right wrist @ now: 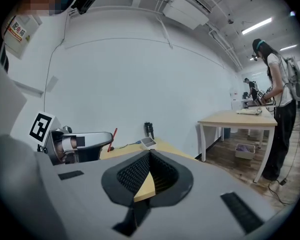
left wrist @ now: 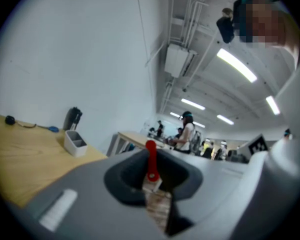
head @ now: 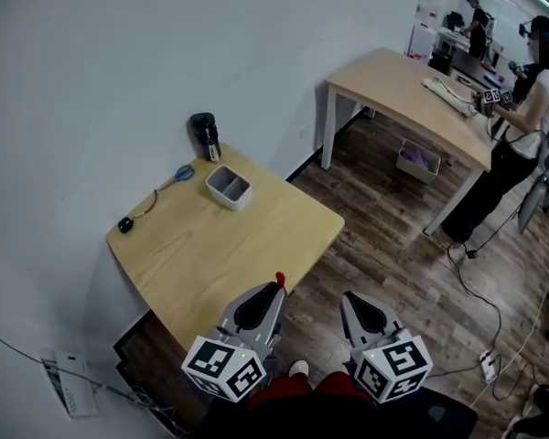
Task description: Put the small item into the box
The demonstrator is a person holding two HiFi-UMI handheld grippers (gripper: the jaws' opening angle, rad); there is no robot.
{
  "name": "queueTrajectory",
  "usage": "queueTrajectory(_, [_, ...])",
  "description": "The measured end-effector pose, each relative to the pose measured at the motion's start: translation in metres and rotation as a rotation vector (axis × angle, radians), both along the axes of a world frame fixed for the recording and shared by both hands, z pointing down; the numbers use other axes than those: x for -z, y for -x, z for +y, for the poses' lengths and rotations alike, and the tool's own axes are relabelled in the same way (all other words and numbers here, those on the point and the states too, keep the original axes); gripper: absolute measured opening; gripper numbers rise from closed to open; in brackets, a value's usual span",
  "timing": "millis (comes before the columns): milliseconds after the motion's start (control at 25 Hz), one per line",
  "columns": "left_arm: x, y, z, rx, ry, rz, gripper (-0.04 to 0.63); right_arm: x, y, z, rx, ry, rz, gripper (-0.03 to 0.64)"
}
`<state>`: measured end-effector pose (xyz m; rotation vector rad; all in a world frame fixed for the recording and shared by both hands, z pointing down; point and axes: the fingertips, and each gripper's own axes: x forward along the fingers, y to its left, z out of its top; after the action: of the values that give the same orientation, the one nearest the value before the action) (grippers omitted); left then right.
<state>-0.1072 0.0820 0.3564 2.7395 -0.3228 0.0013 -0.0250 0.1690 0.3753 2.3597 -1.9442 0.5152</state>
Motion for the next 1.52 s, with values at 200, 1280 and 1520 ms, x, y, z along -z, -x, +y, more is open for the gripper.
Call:
queueTrajectory(200, [0.001, 0.010, -0.016, 0.038, -0.001, 0.003, 0.054, 0.007, 0.001, -0.020, 0.012, -0.016, 0.018, 0.008])
queueTrajectory(1280, [-0.005, -0.044, -0.108, 0.321, -0.012, -0.035, 0.054, 0.003, -0.100, -0.110, 0.140, -0.040, -0.017, 0.008])
queueTrajectory(1520, [-0.005, -0.075, -0.136, 0.407, -0.026, -0.076, 0.054, 0.000, -0.145, -0.136, 0.187, -0.045, -0.049, 0.008])
